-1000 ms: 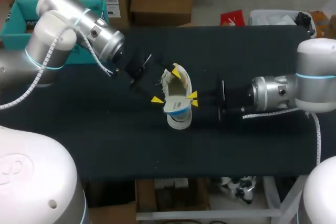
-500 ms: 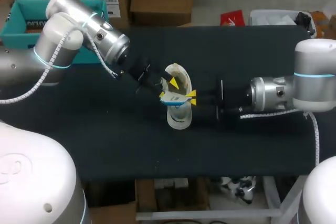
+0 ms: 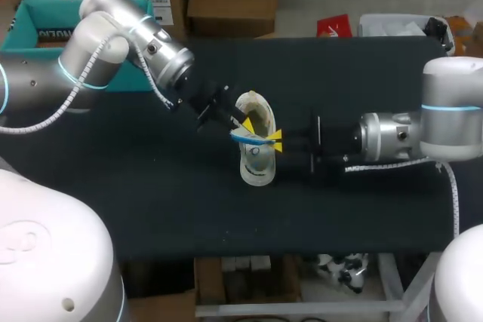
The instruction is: Open the shoe tongue, take the insole out of the shoe, put the insole back into the shoe, and pack the shoe into the shoebox
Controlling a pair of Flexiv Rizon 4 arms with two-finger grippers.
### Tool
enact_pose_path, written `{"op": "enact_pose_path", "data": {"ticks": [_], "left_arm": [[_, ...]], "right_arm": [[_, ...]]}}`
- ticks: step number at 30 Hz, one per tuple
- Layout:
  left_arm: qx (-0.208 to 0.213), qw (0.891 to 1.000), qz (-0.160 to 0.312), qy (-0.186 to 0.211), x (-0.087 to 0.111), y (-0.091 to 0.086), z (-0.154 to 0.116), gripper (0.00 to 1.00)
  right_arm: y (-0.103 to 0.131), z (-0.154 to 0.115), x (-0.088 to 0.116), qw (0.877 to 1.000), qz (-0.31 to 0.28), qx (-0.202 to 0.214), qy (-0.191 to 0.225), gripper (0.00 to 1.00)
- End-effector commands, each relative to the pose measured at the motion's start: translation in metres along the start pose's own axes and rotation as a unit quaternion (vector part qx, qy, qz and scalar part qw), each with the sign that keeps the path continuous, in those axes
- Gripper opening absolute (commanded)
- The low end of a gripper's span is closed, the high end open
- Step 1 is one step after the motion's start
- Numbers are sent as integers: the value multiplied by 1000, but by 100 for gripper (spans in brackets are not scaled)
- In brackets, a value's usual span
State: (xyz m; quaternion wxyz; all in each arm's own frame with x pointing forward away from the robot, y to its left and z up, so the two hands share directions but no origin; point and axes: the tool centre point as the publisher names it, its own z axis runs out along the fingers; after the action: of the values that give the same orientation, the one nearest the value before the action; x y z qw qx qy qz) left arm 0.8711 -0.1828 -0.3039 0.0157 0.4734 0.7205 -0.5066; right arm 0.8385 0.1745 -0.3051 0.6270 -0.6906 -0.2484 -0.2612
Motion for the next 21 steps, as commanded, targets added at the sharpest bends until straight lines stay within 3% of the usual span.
{"op": "enact_pose_path", "data": {"ticks": [1, 2, 3, 11, 21], "left_arm": [[-2, 1000, 5, 17, -4, 3, 3, 0], [-2, 1000, 6, 19, -4, 3, 3, 0], [-1, 1000, 8, 24, -4, 4, 3, 0], [-2, 999, 15, 48, -3, 11, 9, 0], [-14, 999, 14, 44, 5, 20, 10, 0]], "right_arm": [[-5, -1, -1, 1000, -2, -7, -2, 84], [-6, -1, -2, 1000, -1, -9, -3, 96], [-7, -1, -2, 1000, -1, -9, -4, 100], [-11, 3, -10, 1000, -1, -18, -12, 100], [-7, 5, -15, 1000, 1, -17, -16, 100]]}}
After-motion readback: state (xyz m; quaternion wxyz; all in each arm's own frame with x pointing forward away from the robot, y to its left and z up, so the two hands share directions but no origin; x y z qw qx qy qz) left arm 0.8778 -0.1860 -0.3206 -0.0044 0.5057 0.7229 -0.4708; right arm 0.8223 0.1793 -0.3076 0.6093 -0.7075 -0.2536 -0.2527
